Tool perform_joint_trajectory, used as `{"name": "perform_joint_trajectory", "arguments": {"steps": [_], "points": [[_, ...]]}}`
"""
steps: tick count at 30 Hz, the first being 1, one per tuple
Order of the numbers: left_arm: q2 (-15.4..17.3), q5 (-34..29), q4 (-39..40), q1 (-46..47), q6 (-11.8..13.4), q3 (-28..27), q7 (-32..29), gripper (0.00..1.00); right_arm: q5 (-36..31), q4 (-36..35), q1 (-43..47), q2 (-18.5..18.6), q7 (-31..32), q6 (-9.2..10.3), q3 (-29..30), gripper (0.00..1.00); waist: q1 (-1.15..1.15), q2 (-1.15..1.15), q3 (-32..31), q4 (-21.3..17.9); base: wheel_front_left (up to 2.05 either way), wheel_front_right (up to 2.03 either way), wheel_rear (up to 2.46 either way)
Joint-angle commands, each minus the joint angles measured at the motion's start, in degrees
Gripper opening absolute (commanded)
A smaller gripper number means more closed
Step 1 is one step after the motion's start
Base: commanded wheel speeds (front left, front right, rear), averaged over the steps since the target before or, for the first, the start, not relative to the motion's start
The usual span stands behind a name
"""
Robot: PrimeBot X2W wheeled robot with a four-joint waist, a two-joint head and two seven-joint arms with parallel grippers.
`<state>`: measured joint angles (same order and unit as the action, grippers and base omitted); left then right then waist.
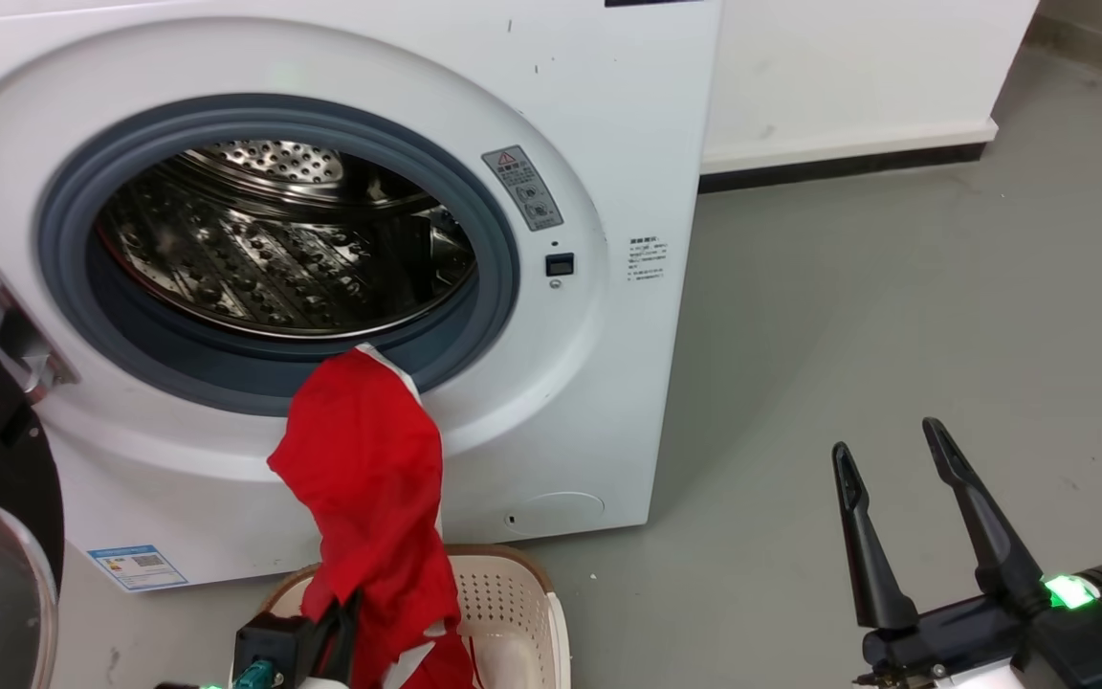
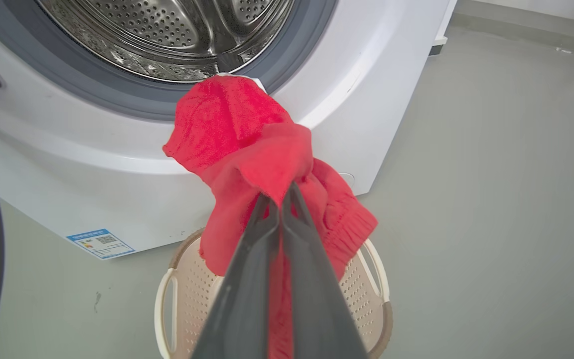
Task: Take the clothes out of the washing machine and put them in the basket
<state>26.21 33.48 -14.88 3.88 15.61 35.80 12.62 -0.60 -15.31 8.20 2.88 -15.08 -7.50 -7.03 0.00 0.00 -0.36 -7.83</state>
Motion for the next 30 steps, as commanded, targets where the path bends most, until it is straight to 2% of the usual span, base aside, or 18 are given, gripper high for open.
{"name": "perform_joint_trajectory", "arguments": {"steps": [1,13,14,15,19,30], "points": [[-0.6,0.3,-1.2,0.1,-0.5,0.0,0.3,0.0,-0.4,-0.1,-0.3,0.0,-0.1,0.02,-0.2,1.0,0.0,0.0,0.5,-0.4,0.0,0.0,0.0],[-4.7,1.9,-17.5,5.9,-6.1,0.6,1.5,0.0,-0.3,-1.2,-5.7,0.0,-0.1,0.02,-1.8,1.0,0.0,0.0,8.6,-4.5,0.0,0.0,0.0],[-5.0,2.1,-19.2,6.5,-6.6,0.6,1.6,0.0,-0.1,-1.2,-6.3,0.0,-0.1,0.02,-1.9,1.0,0.0,0.0,9.4,-4.7,0.0,0.0,0.0],[-6.1,2.4,-24.2,8.5,-8.2,0.7,1.7,0.0,0.1,-1.5,-7.4,0.0,-0.1,0.02,-1.9,1.0,0.0,0.0,11.6,-5.4,0.0,0.0,0.0],[-7.8,2.4,-30.7,11.5,-10.2,0.7,2.2,0.0,0.4,-1.7,-9.2,0.0,-0.1,0.02,-2.2,1.0,0.0,0.0,14.3,-6.3,0.0,0.0,0.0],[-10.8,2.1,-45.6,20.4,-14.1,0.6,2.5,0.0,1.5,-3.0,-14.4,0.0,-0.1,0.02,-2.7,1.0,0.0,0.0,23.2,-8.8,0.0,0.0,0.0]]}}
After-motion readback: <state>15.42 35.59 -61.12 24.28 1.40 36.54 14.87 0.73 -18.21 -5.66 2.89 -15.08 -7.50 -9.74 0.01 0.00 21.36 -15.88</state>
